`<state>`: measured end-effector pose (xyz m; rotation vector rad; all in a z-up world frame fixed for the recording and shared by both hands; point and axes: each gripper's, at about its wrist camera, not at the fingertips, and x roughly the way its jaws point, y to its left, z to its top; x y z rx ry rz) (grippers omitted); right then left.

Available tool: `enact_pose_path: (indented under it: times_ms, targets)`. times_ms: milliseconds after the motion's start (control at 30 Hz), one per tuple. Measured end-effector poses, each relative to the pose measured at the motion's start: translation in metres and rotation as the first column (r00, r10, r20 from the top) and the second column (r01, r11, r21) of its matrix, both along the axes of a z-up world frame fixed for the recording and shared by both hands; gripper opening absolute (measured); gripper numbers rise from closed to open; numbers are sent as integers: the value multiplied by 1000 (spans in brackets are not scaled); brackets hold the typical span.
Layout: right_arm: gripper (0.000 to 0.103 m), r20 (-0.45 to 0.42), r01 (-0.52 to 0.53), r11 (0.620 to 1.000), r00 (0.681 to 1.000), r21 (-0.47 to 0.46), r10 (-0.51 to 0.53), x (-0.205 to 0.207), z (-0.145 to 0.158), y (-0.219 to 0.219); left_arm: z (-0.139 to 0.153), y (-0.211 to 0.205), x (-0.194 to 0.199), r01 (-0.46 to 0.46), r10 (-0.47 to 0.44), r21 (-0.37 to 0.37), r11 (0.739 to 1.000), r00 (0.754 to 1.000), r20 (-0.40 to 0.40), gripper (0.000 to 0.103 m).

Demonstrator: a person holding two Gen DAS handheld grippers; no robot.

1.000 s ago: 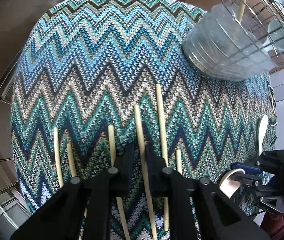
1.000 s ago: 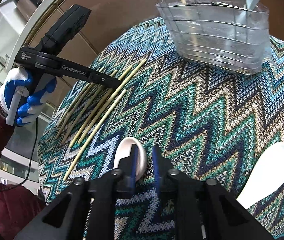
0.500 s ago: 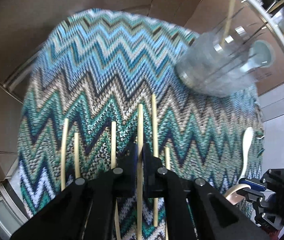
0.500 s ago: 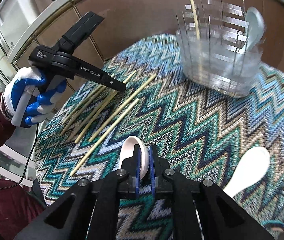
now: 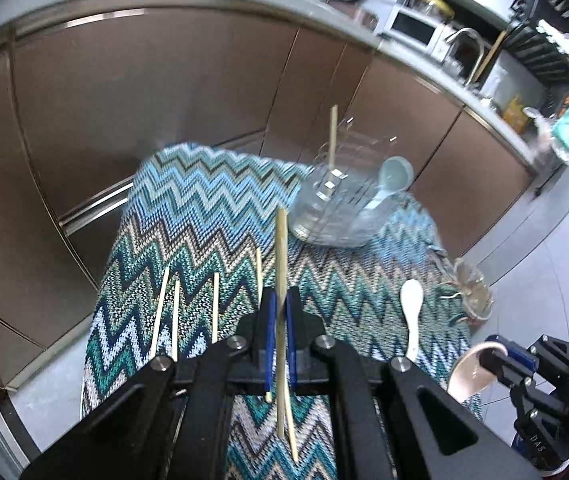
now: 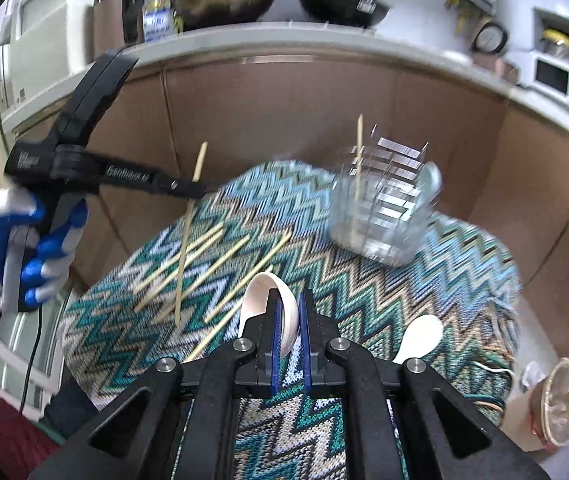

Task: Organize utensils
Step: 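Lift the chopstick with the left tool over the holder while the right tool carries the spoon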

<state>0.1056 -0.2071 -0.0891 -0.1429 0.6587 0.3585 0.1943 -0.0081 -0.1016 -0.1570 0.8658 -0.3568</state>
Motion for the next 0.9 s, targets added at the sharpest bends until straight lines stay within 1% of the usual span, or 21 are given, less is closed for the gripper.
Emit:
enact_pose_path:
  times_ms: [133,233,400,533,667,900]
  targets:
    - [8,80,52,999,995,-10,-51,-29,21,4,19,5,-27,9,-8,-30,1000,998,62,5]
    - [8,128,88,995,988,-37,-83,-46,32,9,32,7,-44,16,-11,-45,999,994,113,5]
    - [8,193,132,989,974,-67,-117,-66,47,15,55,11,-71,13,2,-72,997,979,205,5]
    - [8,237,151,986,963,-66,-132,-76,61,17,76,15,-89,5,24,-97,995,956,292,5]
    - [8,281,167,983,949,-73,-140,-79,73,21,92,13,-100,-2,39,-104,995,932,361,5]
    - [8,344,182,981,927,-72,-147,-63,90,20,115,2,-97,-35,84,-115,993,889,449,5]
